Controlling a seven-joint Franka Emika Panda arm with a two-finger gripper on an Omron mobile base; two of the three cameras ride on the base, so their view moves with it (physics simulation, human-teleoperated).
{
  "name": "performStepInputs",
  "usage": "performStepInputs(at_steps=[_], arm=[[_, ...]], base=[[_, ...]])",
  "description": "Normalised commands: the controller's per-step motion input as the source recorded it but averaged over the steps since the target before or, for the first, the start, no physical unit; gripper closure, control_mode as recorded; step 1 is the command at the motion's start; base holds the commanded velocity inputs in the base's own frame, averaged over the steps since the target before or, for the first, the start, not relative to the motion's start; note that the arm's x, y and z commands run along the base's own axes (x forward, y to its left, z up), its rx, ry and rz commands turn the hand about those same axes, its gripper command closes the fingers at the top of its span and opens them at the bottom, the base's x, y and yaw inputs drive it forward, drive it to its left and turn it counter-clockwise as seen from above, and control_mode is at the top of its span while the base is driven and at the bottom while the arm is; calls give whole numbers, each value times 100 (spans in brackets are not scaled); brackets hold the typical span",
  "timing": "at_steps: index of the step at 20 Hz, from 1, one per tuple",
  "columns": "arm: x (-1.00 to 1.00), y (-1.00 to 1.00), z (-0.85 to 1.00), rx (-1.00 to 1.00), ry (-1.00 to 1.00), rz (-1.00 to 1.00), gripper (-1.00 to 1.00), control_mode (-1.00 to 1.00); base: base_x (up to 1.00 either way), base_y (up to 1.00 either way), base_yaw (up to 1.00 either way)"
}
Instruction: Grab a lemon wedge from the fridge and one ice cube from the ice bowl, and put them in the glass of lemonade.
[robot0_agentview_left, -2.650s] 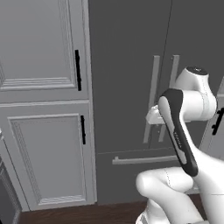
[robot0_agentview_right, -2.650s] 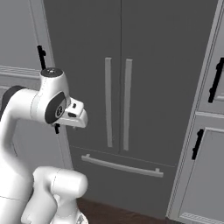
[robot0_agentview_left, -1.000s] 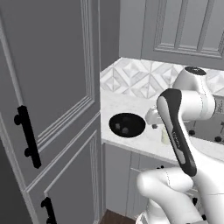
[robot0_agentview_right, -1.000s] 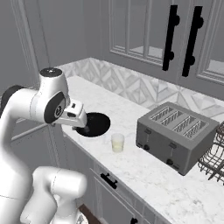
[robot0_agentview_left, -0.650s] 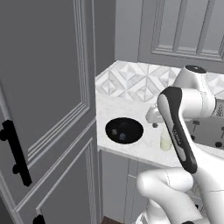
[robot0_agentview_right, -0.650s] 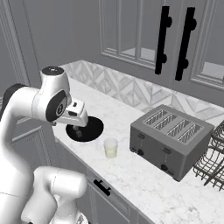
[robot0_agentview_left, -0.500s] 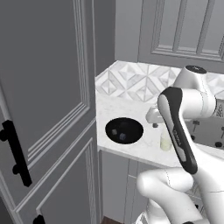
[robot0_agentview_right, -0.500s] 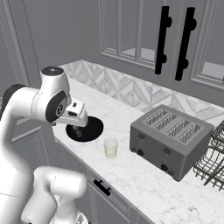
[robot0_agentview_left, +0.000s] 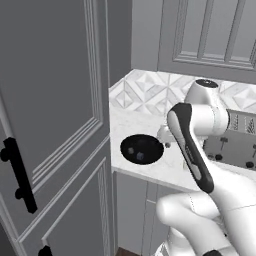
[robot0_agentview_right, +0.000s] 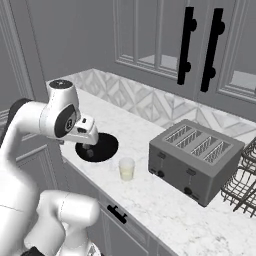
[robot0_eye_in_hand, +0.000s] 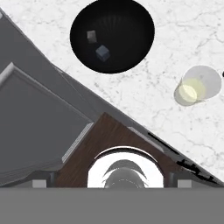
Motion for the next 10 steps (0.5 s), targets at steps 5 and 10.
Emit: performStepInputs(at_steps=[5, 10], arm=[[100, 31, -44, -1, 6, 0, -100, -100], [83, -1, -51, 0, -1, 0, -100, -100]], base=[[0, 0, 0], [0, 0, 0]])
